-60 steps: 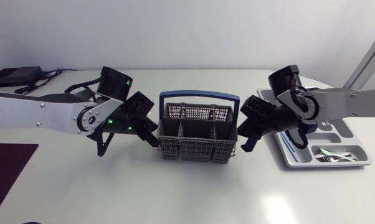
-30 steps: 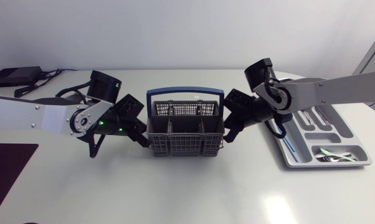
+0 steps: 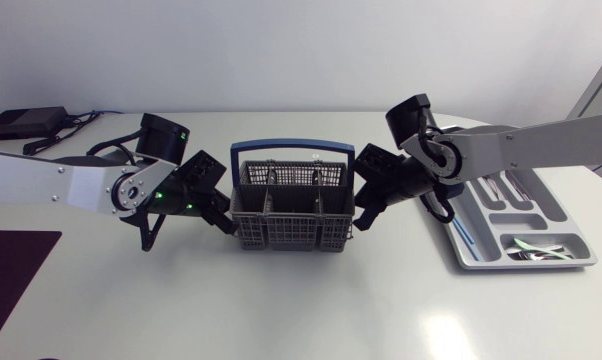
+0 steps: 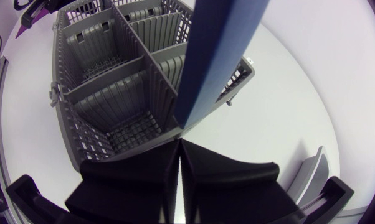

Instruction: Unload the cutlery basket into the drawer organizer.

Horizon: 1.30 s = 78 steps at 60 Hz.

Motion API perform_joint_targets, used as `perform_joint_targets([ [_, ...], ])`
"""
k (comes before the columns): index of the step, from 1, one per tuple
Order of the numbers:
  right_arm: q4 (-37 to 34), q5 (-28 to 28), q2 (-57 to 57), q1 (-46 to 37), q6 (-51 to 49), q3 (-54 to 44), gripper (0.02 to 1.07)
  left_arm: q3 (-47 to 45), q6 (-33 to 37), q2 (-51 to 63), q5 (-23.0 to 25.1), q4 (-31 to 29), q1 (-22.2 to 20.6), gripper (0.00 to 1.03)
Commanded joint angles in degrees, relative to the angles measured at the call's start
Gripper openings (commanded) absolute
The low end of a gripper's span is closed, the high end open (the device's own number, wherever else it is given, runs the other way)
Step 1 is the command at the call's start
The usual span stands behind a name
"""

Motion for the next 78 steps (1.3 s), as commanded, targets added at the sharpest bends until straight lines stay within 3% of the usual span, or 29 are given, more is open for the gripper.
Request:
perform_joint_targets([
  [1,0.60,-0.25,1.54,0.14,1.33,0.39,0.08,1.49,0.83,1.25,1.56,0.72,-0.70,0.04],
  [34,2.53,1.60,-3.56,-4.52,1.07,-5.14,0.08,-3.08,0.74,-4.46,1.64,1.34,5.54,0.04],
  [43,2.53,3.00,-9.88,-8.47,1.07,-8.22,0.11,-5.72,0.47,-11.85,1.64,1.34,8.70,0.10],
  [47,2.53,3.27,-14.28,-10.67,1.07,-10.42,0.29,-7.47,0.39,-15.62,1.64,1.34,9.93,0.24],
  [51,2.53,3.27,-17.79,-12.34,1.07,-12.35,0.53,-8.44,0.30,-17.73,1.56,1.34,10.02,0.37],
  [52,2.53,3.27,-18.58,-12.78,1.07,-12.79,0.60,-8.97,0.12,-19.05,1.56,1.25,10.19,0.47],
  [53,2.53,3.27,-19.46,-13.22,0.98,-13.23,0.66,-9.06,0.12,-19.05,1.56,1.25,10.19,0.48],
  [54,2.53,3.27,-20.61,-13.75,0.98,-13.76,0.74,-9.50,0.03,-20.19,1.56,1.08,10.46,0.60],
  [56,2.53,3.27,-22.01,-14.36,0.98,-14.55,0.82,-9.76,-0.05,-21.07,1.47,0.99,10.72,0.68],
  [58,2.53,3.27,-23.77,-15.15,0.98,-15.52,0.92,-10.29,-0.14,-22.57,1.38,0.90,11.25,0.88],
  [60,2.62,3.27,-25.53,-15.68,0.80,-16.31,1.03,-10.73,-0.23,-23.80,1.20,0.90,11.51,0.99],
  [78,0.77,5.73,-42.31,-19.81,0.37,-22.11,1.03,-13.45,-1.28,-33.99,-0.11,-2.44,12.83,0.99],
])
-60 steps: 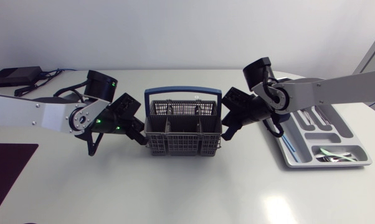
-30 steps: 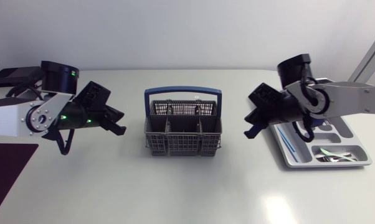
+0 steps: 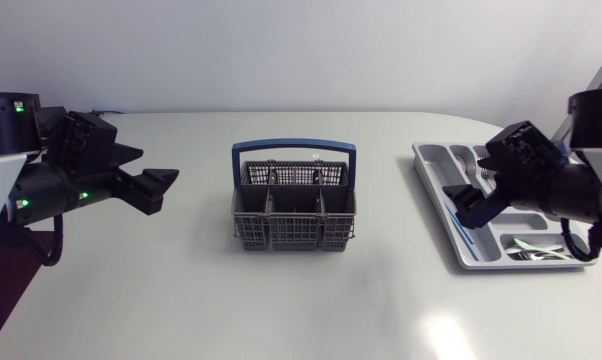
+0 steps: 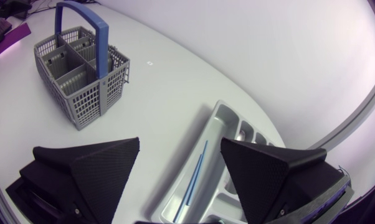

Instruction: Unload the cutlery basket into the drawer organizer.

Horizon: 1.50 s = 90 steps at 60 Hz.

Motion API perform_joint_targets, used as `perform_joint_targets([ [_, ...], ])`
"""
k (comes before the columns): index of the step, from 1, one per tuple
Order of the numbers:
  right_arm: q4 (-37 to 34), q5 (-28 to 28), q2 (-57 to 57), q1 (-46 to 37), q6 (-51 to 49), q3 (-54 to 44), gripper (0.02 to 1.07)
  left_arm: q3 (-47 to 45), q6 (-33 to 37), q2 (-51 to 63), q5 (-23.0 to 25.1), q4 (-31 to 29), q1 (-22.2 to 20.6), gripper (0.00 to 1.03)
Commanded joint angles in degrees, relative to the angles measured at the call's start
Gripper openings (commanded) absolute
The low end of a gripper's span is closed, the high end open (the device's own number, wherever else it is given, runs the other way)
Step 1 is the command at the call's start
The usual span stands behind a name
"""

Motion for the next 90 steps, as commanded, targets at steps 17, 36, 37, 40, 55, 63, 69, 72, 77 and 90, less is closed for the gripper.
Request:
perform_joint_targets([
  [17,-1.24,0.63,-14.95,-5.30,5.02,-6.83,1.03,-7.23,-3.20,-10.97,-0.40,-0.73,3.01,0.99],
  [36,1.84,4.74,-31.79,-5.87,7.30,-16.15,1.03,-13.82,-2.76,-19.49,-0.22,1.29,4.77,0.99],
  [37,2.10,4.79,-32.49,-5.77,7.95,-16.74,1.03,-14.08,-2.85,-19.84,-0.22,1.55,4.77,0.99],
  [40,2.66,4.90,-33.98,-5.55,9.32,-17.99,1.03,-15.93,-3.72,-22.57,-0.22,2.87,4.77,0.99],
  [55,5.58,5.45,-41.70,-4.45,16.47,-24.49,1.03,-22.43,-12.12,-32.24,-1.66,6.14,6.87,0.99],
  [63,7.27,5.77,-46.16,-3.82,20.60,-28.25,1.03,-25.21,-13.51,-36.68,-3.00,5.67,6.84,0.99],
  [69,8.52,6.00,-49.49,-3.34,23.68,-31.06,1.03,-27.28,-14.56,-40.00,-4.00,5.32,6.82,0.99],
  [72,9.10,6.11,-51.02,-3.13,25.10,-32.34,1.03,-28.23,-15.03,-41.53,-4.46,5.16,6.81,0.99],
  [77,10.05,6.29,-53.54,-2.77,27.43,-34.47,1.03,-29.80,-15.82,-44.04,-5.22,4.89,6.80,0.99],
  [90,12.21,6.70,-59.24,-1.96,32.71,-39.27,1.03,-34.01,-17.93,-50.78,-7.25,4.18,6.76,0.98],
])
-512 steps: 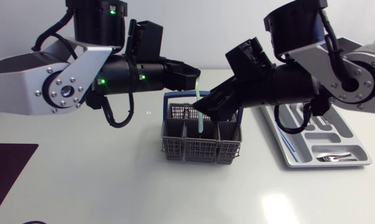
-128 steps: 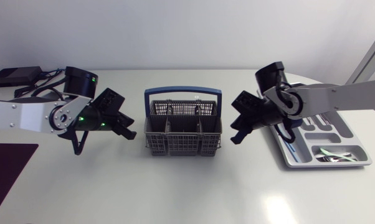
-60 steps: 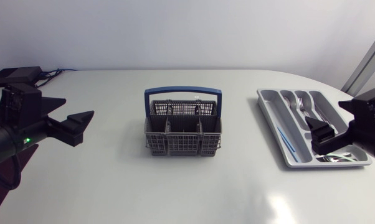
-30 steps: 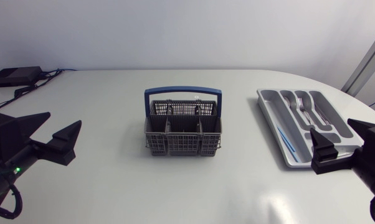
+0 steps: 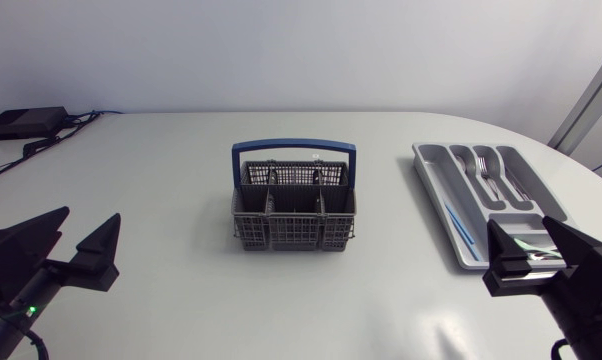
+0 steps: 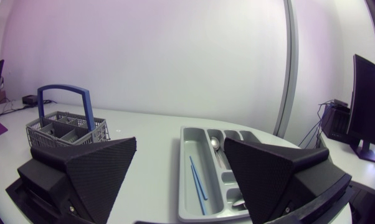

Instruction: Unload the cutlery basket into the drawer organizer.

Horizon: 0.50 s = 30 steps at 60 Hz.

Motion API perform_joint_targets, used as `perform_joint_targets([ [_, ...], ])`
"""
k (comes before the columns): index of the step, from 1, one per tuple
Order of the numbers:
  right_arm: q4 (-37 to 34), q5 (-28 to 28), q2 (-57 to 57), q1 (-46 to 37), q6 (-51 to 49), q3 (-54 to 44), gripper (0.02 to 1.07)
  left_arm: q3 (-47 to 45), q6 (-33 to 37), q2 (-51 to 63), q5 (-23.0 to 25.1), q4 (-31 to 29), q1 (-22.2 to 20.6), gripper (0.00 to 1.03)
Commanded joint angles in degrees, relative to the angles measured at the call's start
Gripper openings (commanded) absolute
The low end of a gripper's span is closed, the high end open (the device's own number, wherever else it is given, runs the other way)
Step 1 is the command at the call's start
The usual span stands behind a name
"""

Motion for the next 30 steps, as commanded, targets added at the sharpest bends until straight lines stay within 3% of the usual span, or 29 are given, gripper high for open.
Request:
perform_joint_targets([
  [1,1.17,0.54,-1.34,0.45,3.25,-2.04,1.03,-2.67,-2.04,-2.68,-0.94,-0.24,0.33,0.98],
  [17,1.17,0.54,-1.34,0.45,3.25,-2.04,1.03,-7.86,-4.64,-10.99,-3.44,-1.12,0.27,0.96],
  [30,1.17,0.54,-1.34,0.45,3.25,-2.04,1.03,-8.03,-4.73,-11.27,-3.53,-1.15,0.27,0.96],
])
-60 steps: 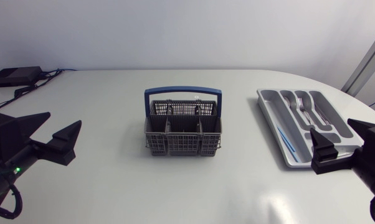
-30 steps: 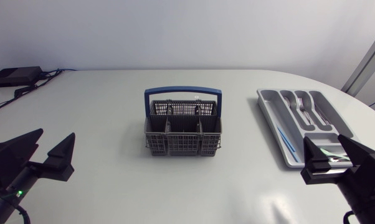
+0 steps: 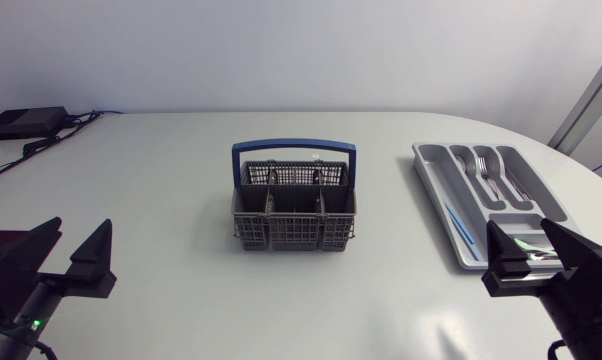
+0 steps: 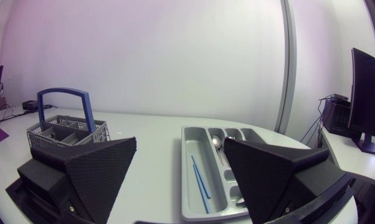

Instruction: Unload the cutlery basket into the drawer organizer.

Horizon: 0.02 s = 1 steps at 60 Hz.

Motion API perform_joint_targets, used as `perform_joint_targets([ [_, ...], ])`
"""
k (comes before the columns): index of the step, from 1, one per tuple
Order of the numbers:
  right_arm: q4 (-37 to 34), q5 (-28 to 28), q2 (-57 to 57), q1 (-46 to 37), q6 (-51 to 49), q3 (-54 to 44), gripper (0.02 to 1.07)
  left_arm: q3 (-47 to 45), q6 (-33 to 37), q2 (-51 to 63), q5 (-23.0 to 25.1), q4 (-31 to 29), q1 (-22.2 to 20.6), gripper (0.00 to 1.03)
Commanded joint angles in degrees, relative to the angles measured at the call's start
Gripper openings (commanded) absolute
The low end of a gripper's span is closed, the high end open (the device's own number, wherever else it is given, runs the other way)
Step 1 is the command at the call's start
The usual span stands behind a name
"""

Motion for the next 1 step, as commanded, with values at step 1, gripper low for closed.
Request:
perform_joint_targets([
  [1,1.02,0.32,-0.25,0.40,1.65,-1.17,1.03,-2.24,-1.43,-0.36,-0.08,-0.51,0.27,0.96],
])
